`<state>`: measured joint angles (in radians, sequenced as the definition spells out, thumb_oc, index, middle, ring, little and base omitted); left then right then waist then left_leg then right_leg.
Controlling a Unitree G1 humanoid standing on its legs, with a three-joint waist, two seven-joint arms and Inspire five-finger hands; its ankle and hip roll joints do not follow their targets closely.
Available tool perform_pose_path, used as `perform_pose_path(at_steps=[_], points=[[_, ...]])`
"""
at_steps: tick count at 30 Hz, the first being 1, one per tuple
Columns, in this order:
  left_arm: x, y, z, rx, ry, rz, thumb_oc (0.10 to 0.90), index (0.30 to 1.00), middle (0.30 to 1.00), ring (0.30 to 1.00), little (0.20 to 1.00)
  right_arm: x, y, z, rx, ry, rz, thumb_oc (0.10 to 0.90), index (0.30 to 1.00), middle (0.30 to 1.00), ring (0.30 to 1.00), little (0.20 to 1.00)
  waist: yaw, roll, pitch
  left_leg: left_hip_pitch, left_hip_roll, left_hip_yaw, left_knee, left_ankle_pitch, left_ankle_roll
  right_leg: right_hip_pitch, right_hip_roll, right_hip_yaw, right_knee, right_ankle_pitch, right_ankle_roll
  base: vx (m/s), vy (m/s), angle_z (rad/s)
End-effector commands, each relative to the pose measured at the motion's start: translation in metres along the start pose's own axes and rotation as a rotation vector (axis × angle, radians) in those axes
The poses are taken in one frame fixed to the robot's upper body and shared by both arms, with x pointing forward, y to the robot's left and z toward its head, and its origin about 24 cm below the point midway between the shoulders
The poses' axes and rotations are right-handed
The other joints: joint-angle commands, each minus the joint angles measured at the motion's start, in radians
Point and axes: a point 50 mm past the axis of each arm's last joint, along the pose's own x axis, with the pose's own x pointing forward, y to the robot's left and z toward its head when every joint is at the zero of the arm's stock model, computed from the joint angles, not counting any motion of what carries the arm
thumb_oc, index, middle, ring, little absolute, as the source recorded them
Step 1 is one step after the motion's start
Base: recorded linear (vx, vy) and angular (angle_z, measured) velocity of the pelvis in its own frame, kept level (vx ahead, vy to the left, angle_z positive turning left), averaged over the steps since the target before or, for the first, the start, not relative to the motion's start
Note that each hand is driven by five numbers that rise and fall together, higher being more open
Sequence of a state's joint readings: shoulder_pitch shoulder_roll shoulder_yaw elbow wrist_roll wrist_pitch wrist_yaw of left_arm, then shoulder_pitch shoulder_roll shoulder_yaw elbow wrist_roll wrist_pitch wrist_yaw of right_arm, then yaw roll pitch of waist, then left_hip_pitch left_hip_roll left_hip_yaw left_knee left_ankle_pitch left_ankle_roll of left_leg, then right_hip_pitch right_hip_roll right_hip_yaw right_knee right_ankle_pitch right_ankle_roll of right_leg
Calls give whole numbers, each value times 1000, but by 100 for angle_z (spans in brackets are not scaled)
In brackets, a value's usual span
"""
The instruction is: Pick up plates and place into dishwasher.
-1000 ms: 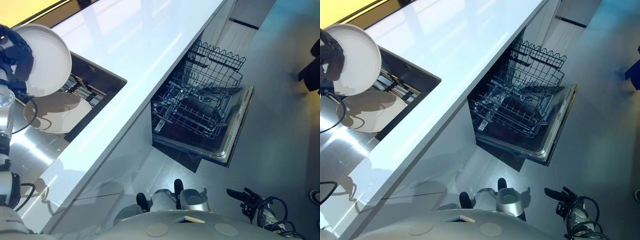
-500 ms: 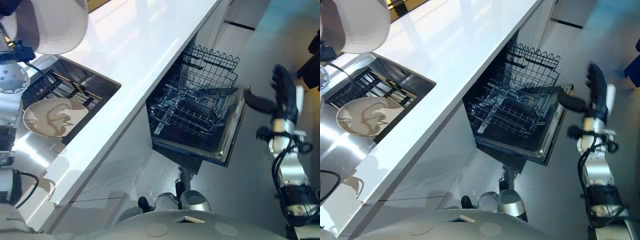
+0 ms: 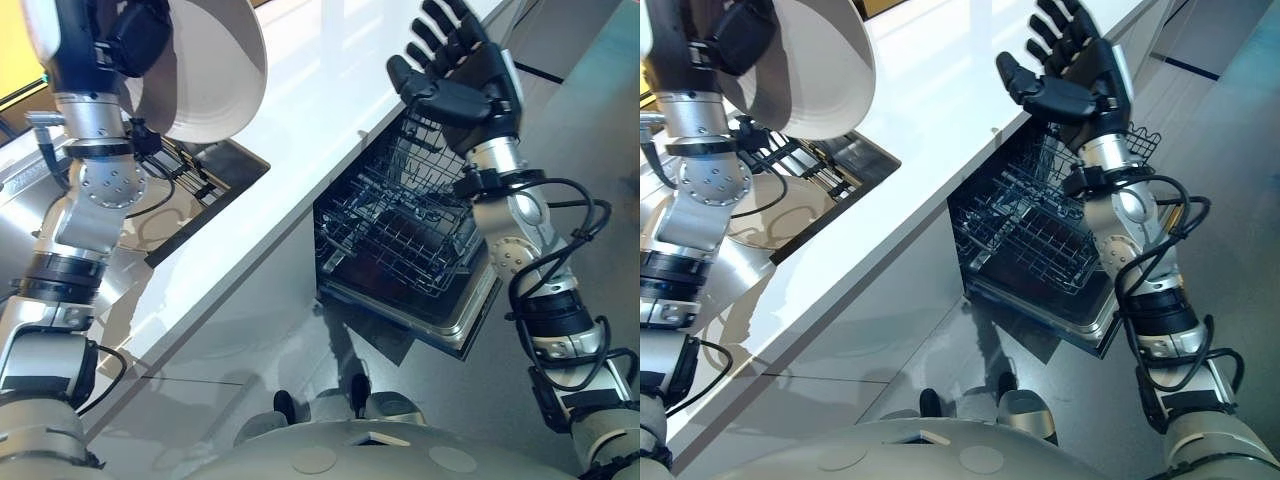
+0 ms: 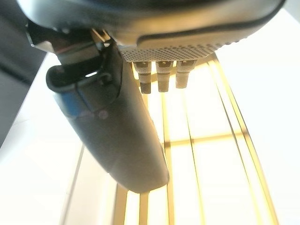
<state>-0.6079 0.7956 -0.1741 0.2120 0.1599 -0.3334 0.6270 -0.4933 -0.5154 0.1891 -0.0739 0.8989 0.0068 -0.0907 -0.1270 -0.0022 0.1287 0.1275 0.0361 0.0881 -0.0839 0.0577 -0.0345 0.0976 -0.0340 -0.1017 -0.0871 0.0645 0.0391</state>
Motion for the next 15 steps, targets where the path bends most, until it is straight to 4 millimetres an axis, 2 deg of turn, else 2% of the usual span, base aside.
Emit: perform_pose_path(at_steps=[1,5,15], points=[[34,12,31,-36,-193,135,100,300,300,300,200,16,39,32,168,-136,169,800,900,900,900,900,2,-8,-139,-50,-8,8,19,-45,-10,-42,43,-39,163,-148,42,-27,-34,6],[35,1,38,-77,-203,130,100,300,300,300,200,20,58,25,284,-101,203,800,900,900,900,900,3,-10,-144,-54,-8,7,19,-42,-9,-45,43,-40,158,-142,41,-28,-20,5],[39,-27,62,-182,-218,80,100,300,300,300,200,29,86,20,335,-82,233,800,900,900,900,900,3,-16,-145,-56,-13,5,15,-35,-8,-47,39,-38,144,-128,43,-12,2,3]])
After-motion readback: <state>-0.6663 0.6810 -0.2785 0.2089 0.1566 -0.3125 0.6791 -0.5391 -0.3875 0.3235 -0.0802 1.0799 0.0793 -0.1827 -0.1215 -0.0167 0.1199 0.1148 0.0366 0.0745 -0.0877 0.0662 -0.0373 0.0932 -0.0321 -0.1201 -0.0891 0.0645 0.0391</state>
